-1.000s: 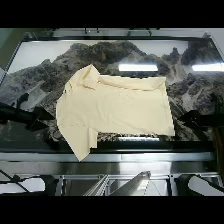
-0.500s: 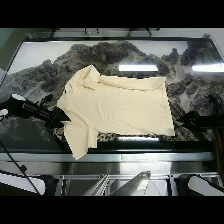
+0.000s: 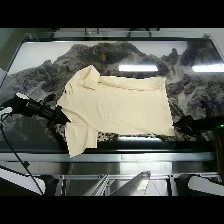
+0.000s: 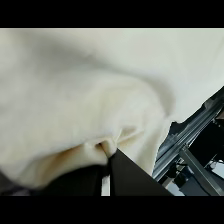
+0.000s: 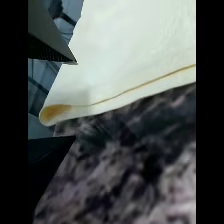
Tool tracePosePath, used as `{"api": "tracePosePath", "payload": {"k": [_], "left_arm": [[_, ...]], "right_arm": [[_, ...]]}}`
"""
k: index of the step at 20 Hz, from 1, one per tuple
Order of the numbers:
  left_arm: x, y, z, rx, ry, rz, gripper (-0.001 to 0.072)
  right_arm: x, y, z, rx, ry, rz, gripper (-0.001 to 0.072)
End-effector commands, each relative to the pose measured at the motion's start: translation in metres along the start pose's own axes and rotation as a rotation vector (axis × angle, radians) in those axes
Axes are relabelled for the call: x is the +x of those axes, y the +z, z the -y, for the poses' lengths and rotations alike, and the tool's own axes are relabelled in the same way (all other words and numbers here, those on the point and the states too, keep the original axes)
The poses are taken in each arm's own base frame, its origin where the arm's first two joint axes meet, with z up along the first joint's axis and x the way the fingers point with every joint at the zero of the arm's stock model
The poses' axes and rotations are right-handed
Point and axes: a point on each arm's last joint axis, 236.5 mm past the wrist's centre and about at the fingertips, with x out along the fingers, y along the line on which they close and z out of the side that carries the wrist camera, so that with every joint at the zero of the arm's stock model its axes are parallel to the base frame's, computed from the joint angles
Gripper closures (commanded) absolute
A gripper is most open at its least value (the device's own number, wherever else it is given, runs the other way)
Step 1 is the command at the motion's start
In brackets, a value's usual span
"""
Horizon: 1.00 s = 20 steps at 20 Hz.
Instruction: Fold the shirts.
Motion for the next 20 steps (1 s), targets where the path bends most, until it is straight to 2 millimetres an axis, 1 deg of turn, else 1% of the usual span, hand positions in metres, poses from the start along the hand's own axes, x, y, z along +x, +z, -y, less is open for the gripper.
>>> {"api": "tracePosePath", "payload": {"k": [1,4,5,7,8,9,11,12,13,16,17,19,20], "left_arm": [[0.0,-0.013,0.004,0.005,-0.028,-0.054,0.0683],[-0.003,-0.015,0.004,-0.002,-0.04,-0.062,0.0682],[-0.004,-0.018,0.005,-0.005,-0.047,-0.071,0.0663],[-0.009,-0.026,0.005,-0.016,-0.072,-0.097,0.0282],[-0.014,-0.028,0.004,-0.032,-0.087,-0.096,0.0112],[-0.02,-0.029,0.0,-0.054,-0.101,-0.091,0.0022],[-0.034,-0.027,-0.01,-0.093,-0.129,-0.05,0.0013],[-0.04,-0.021,-0.018,-0.117,-0.131,-0.006,0.0014],[-0.045,-0.012,-0.02,-0.13,-0.152,0.046,0.0023],[-0.057,0.023,-0.014,-0.133,-0.213,0.209,0.0023],[-0.056,0.03,-0.01,-0.126,-0.219,0.229,0.0024],[-0.048,0.036,-0.001,-0.103,-0.211,0.23,0.0026],[-0.042,0.036,0.004,-0.083,-0.197,0.217,0.006]], "right_arm": [[0.019,-0.001,0.011,0.029,0.009,-0.034,0.0221],[0.025,-0.003,0.013,0.031,0.014,-0.054,0.0221],[0.026,-0.003,0.013,0.031,0.014,-0.054,0.0221],[0.026,-0.002,0.014,0.026,0.011,-0.05,0.0221],[0.026,-0.002,0.014,0.015,0.012,-0.05,0.0221],[0.026,-0.002,0.014,0.016,0.012,-0.05,0.0221],[0.026,-0.002,0.014,0.013,0.012,-0.05,0.0221],[0.026,-0.002,0.014,0.013,0.012,-0.05,0.0221],[0.026,-0.002,0.014,0.013,0.012,-0.05,0.0221],[0.026,0.0,0.012,0.017,0.021,-0.044,0.0221],[0.026,0.001,0.01,0.021,0.03,-0.037,0.0221],[0.026,0.005,0.004,0.022,0.054,-0.019,0.0221],[0.026,0.007,0.003,0.019,0.06,-0.015,0.0221]]}}
